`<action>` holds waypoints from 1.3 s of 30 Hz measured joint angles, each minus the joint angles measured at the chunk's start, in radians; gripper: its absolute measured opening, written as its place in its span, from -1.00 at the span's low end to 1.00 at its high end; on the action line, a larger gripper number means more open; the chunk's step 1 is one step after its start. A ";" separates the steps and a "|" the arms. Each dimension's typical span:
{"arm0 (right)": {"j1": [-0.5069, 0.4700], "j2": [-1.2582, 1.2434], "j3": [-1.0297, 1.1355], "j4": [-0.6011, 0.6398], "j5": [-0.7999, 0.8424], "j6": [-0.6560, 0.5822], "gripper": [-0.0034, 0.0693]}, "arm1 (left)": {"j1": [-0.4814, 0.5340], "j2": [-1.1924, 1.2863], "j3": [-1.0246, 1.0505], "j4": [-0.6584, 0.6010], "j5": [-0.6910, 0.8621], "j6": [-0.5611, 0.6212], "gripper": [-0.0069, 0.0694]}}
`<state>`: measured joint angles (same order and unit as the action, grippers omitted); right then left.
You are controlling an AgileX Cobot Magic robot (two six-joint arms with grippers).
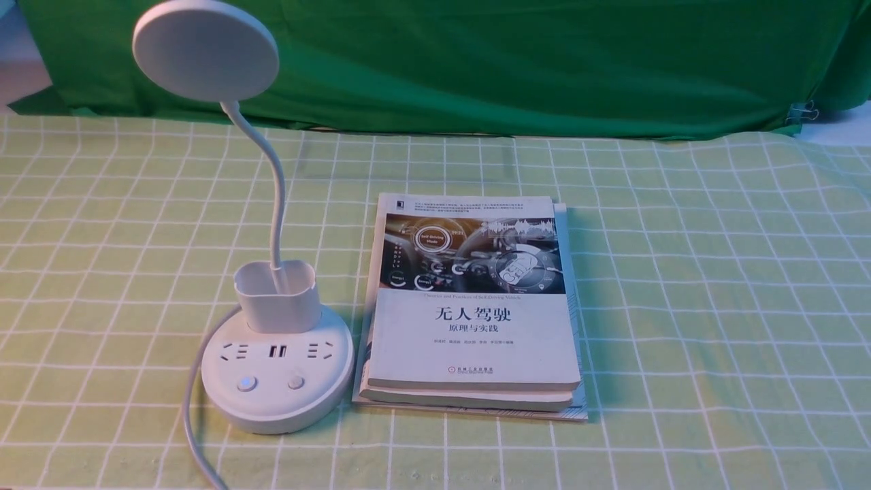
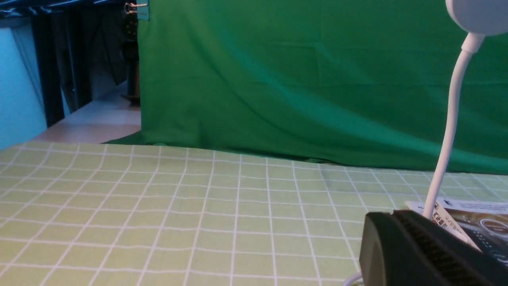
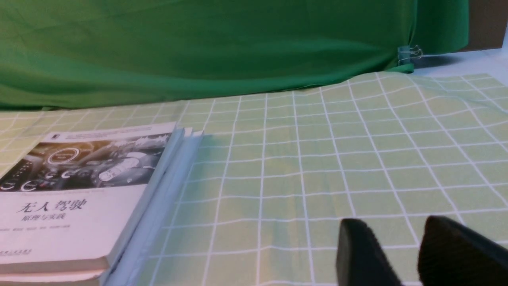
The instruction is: Turn off the desk lamp on the green coffee tablecloth by hand.
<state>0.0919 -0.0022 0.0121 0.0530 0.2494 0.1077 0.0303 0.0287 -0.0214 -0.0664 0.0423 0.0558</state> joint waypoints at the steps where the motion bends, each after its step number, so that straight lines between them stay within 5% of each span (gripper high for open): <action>1: 0.000 0.000 0.000 0.000 0.000 0.000 -0.25 | 0.000 -0.017 0.019 -0.004 0.008 -0.004 -0.82; 8: 0.000 0.000 0.000 0.000 -0.001 0.001 -0.25 | 0.000 -0.030 0.028 -0.011 0.198 -0.048 -0.82; 39: 0.000 0.000 0.000 0.000 0.000 0.001 -0.25 | 0.000 -0.030 0.029 0.017 0.203 -0.049 -0.82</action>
<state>0.0919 -0.0022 0.0121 0.0530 0.2490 0.1085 0.0303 -0.0017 0.0072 -0.0497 0.2450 0.0070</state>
